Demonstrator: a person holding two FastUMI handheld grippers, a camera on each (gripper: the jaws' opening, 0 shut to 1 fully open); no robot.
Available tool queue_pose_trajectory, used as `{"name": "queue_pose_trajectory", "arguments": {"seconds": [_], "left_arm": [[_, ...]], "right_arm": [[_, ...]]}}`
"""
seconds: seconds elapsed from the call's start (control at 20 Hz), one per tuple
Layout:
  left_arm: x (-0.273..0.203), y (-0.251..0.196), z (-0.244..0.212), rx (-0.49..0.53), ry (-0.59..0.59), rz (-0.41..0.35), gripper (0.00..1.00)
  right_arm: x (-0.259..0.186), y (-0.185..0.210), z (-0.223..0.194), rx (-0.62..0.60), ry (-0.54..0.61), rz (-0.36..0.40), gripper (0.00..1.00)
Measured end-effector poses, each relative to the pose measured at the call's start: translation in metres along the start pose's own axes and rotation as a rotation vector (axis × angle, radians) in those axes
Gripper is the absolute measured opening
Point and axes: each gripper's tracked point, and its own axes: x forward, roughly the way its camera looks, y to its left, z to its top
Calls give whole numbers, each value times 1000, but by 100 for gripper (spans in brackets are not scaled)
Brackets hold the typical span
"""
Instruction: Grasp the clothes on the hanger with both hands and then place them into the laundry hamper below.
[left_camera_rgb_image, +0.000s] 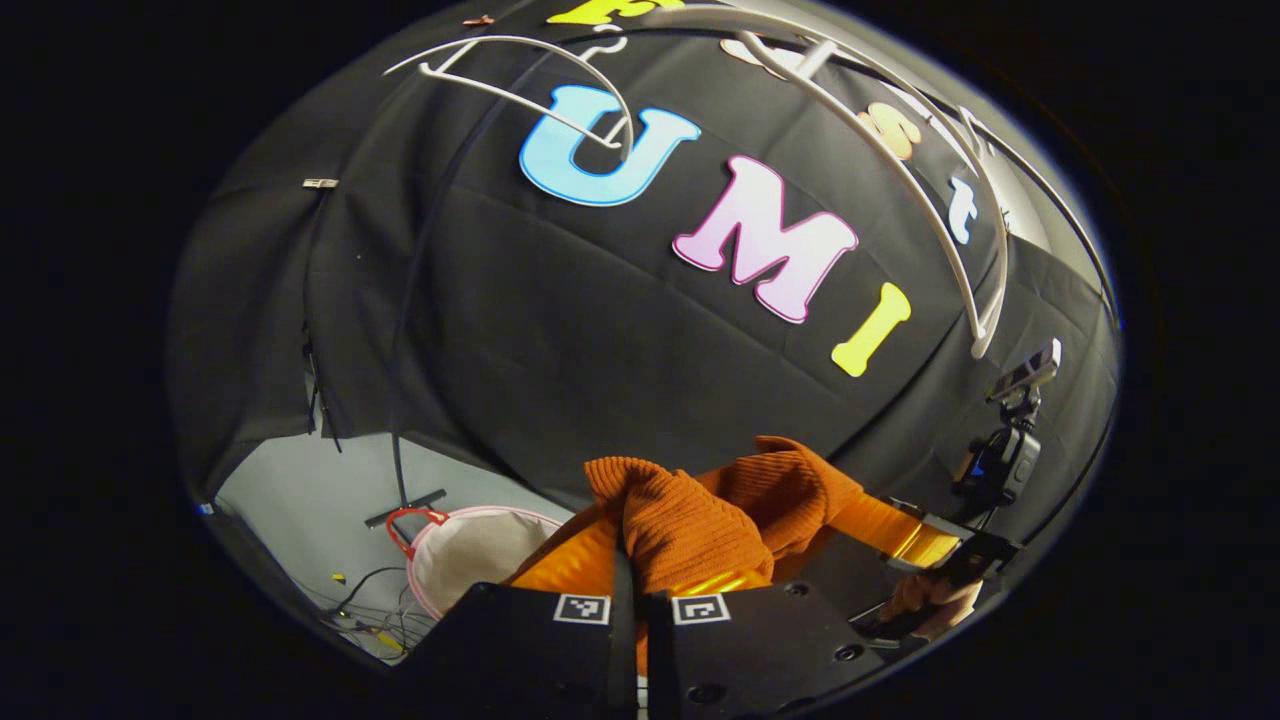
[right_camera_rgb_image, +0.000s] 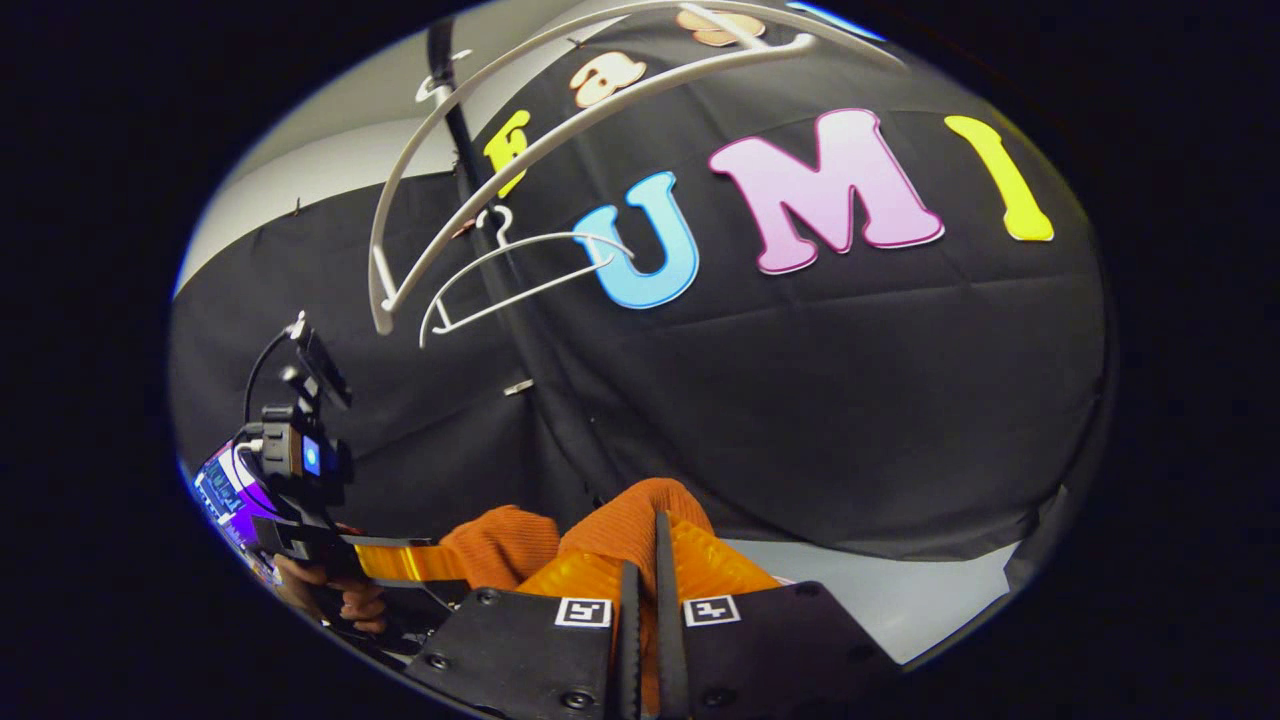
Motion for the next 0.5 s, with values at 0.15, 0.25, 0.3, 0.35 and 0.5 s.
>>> {"name": "queue_pose_trajectory", "arguments": {"seconds": [0.15, 0.25, 0.3, 0.35, 0.5], "left_arm": [[12, -9, 5, 41, -6, 16, 8], [23, -3, 7, 91, -10, 53, 8], [27, -1, 6, 103, -4, 61, 8], [27, 1, 3, 111, -1, 67, 9], [43, 18, -16, 69, 69, 110, 13]], "right_arm": [[11, 18, -10, -74, 21, 15, 12], [18, 14, -12, -123, 30, -6, 10], [20, 11, -15, -131, 42, -17, 10], [20, 8, -18, -129, 55, -25, 10], [22, -26, -35, -155, 123, -118, 31]]}}
